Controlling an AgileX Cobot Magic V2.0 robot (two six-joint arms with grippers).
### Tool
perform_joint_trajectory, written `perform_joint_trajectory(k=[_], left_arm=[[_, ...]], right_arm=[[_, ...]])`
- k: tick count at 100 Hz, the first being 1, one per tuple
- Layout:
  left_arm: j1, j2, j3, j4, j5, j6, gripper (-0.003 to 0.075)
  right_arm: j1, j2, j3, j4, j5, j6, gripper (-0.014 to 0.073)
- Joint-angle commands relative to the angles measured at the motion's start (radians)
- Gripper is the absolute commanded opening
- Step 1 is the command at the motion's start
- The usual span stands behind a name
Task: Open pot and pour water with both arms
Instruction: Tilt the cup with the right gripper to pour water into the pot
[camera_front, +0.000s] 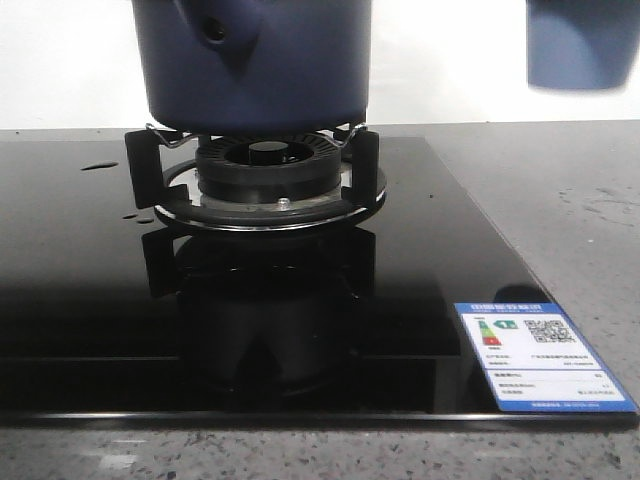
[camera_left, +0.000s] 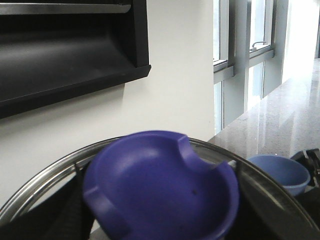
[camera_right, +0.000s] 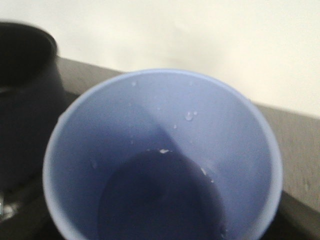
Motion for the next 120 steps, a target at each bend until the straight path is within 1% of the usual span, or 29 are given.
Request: perform_joint_trajectory(k=[1, 14, 24, 41, 63, 77, 90, 101, 108, 120], left_arm=[[0.003, -0.031, -0.027, -0.079, 0.006, -0.014, 0.0264], [0.003, -0.031, -0.027, -0.079, 0.006, -0.014, 0.0264], [0.003, -0.031, -0.027, -0.079, 0.006, -0.016, 0.0264], [0.003, -0.031, -0.027, -0.079, 0.006, -0.018, 0.0264], [0.003, -0.049, -0.027, -0.063, -0.006, -0.042, 0.0264], [0.003, -0.078, -0.027, -0.029, -0.015, -0.046, 0.0264], [0.003, -0.088, -0.027, -0.008, -0.030, -0.089, 0.0264], [0.003, -0.088, -0.027, -0.008, -0.030, -0.090, 0.0264], [0.003, -0.088, -0.027, -0.008, -0.030, -0.091, 0.0264], [0.003, -0.088, -0.027, -0.008, -0.030, -0.095, 0.0264]], right_arm=[[0.001, -0.023, -0.125, -0.040, 0.000, -0.002, 0.0239], [0.006, -0.005, -0.240, -0.070, 0.072, -0.008, 0.0239], [0.030, 0.029, -0.325, -0.106, 0.122, -0.046, 0.0239], [0.096, 0.109, -0.442, -0.119, 0.210, -0.166, 0.0239], [0.165, 0.207, -0.540, -0.159, 0.261, -0.289, 0.0239], [0.188, 0.247, -0.581, -0.239, 0.276, -0.294, 0.0239], [0.212, 0.277, -0.599, -0.355, 0.276, -0.294, 0.0239], [0.238, 0.303, -0.610, -0.458, 0.274, -0.294, 0.0239], [0.251, 0.320, -0.620, -0.505, 0.270, -0.294, 0.0239], [0.258, 0.351, -0.649, -0.547, 0.268, -0.294, 0.0239]])
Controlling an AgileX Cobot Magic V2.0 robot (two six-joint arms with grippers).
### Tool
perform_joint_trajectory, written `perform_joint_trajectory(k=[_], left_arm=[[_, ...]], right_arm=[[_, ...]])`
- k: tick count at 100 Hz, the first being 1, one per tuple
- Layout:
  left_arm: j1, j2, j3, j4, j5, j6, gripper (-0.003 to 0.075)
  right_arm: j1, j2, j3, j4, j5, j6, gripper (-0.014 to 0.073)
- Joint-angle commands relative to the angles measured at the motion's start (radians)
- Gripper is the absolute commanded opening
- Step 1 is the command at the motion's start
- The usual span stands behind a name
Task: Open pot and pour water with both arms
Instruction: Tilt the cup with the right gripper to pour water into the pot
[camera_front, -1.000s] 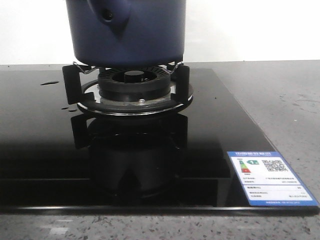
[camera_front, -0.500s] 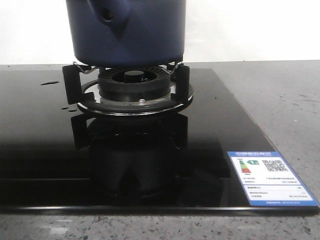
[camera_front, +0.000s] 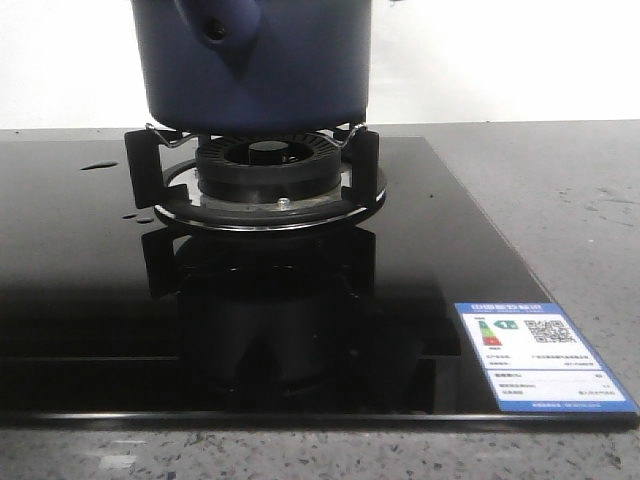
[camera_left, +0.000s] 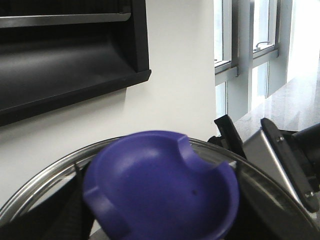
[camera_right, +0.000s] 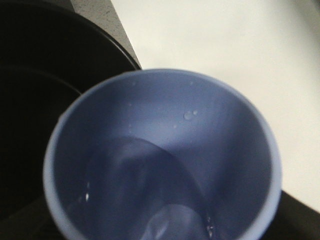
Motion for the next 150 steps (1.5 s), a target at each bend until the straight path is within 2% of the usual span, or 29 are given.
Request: perform_joint_trajectory(k=[1, 49, 71, 115, 135, 150], left_arm=[[0.003, -0.026, -0.028, -0.078, -0.014, -0.017, 0.0264], [0.003, -0.026, -0.028, -0.064, -0.002, -0.019, 0.0264], [0.003, -0.026, -0.028, -0.064, 0.006, -0.019, 0.0264], [0.003, -0.026, -0.028, -0.064, 0.012, -0.019, 0.0264], [0.003, -0.026, -0.028, -0.064, 0.013, -0.019, 0.0264], [0.003, -0.026, -0.028, -0.064, 0.013, -0.019, 0.0264]], right_arm=[[0.006, -0.017, -0.062, -0.054, -0.097, -0.012, 0.0239], [0.008, 0.051, -0.084, -0.373, -0.220, -0.012, 0.0239], [0.008, 0.064, -0.084, -0.401, -0.314, -0.012, 0.0239], [0.008, 0.064, -0.084, -0.384, -0.299, 0.011, 0.0239], [0.008, 0.066, -0.084, -0.636, -0.311, 0.011, 0.0239], [0.008, 0.078, -0.084, -0.733, -0.312, 0.011, 0.0239]])
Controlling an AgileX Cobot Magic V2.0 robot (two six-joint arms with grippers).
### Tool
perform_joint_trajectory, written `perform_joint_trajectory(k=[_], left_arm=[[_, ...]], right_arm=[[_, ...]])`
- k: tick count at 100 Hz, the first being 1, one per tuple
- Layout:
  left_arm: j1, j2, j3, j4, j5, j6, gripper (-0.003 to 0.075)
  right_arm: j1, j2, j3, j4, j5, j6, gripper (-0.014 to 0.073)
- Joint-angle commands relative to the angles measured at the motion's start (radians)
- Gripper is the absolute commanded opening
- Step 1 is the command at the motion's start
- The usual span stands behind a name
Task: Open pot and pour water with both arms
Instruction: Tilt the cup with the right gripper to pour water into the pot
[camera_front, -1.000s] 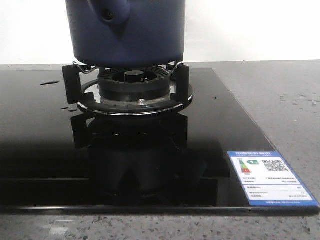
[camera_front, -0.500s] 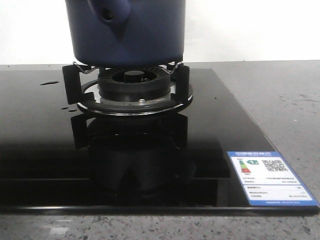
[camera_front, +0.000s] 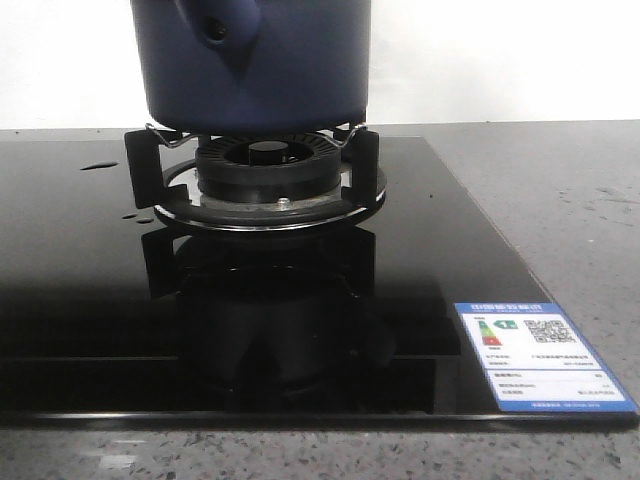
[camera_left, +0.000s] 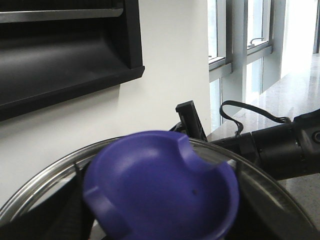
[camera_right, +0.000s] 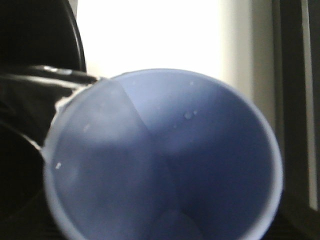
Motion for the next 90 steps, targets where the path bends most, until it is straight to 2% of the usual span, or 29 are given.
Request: perform_joint_trajectory(k=[1, 24, 43, 60, 90], left_arm=[[0.003, -0.026, -0.030, -0.077, -0.006, -0.011, 0.0264], [0.003, -0.026, -0.030, -0.077, -0.002, -0.011, 0.0264], [0.003, -0.026, -0.030, -0.077, 0.005, -0.011, 0.0264], [0.003, -0.026, -0.030, -0.077, 0.008, -0.011, 0.0264], [0.003, -0.026, -0.030, -0.077, 0.017, -0.011, 0.0264]], right_arm=[[0.000, -0.030, -0.041, -0.087, -0.084, 0.003, 0.0239], [0.000, 0.001, -0.041, -0.212, -0.092, 0.003, 0.0239], [0.000, 0.006, -0.041, -0.439, -0.108, 0.003, 0.0239], [0.000, 0.006, -0.041, -0.588, -0.115, 0.003, 0.0239], [0.000, 0.004, -0.045, -0.719, -0.113, 0.003, 0.0237]])
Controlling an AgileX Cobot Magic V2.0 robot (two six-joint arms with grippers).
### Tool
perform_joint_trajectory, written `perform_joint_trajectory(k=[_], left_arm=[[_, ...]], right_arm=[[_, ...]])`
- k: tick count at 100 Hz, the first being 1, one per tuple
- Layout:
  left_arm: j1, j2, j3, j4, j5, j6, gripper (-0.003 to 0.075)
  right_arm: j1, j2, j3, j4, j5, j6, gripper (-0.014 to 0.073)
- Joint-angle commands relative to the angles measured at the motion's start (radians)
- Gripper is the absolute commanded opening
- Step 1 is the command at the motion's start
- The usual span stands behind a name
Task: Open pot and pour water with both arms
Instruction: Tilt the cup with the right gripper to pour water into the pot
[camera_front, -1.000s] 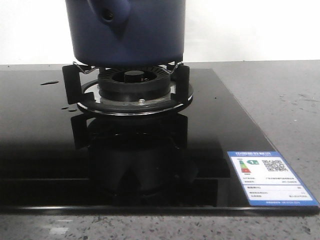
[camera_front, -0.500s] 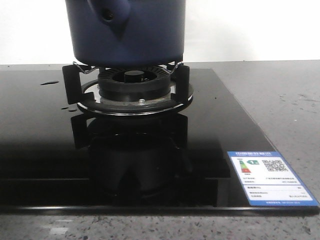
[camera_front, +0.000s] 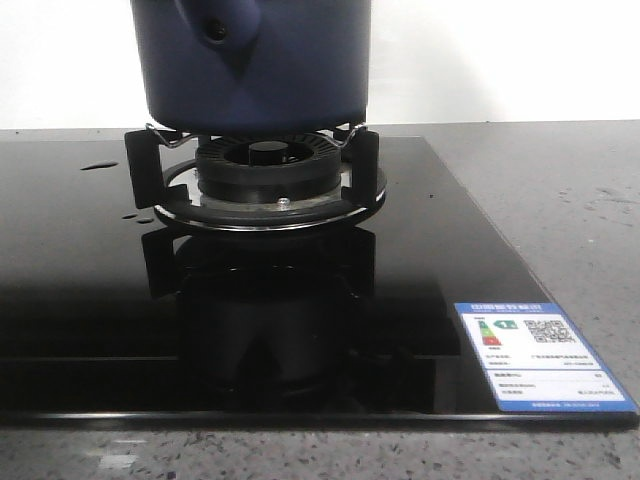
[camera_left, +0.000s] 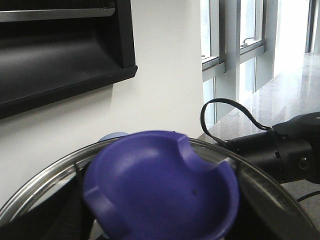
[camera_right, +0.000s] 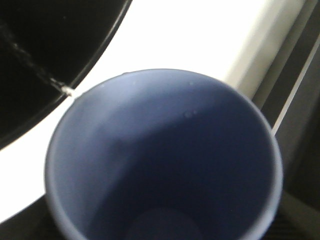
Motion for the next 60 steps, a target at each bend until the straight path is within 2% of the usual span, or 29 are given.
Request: perform_joint_trajectory(k=[1, 15, 41, 60], left_arm=[[0.003, -0.026, -0.030, -0.079, -0.006, -0.011, 0.0264], [0.003, -0.026, -0.030, -0.079, -0.006, -0.011, 0.0264], [0.003, -0.026, -0.030, -0.079, -0.004, -0.011, 0.0264], [0.003, -0.026, -0.030, -0.079, -0.002, -0.011, 0.0264]], right_arm=[[0.000, -0.044, -0.040, -0.050, -0.012, 0.000, 0.0237], [0.000, -0.050, -0.042, -0.024, -0.003, 0.046, 0.0237], [0.001, -0.054, -0.042, 0.222, 0.024, 0.411, 0.0237], [0.030, -0.078, -0.042, 0.393, 0.147, 0.576, 0.0237]])
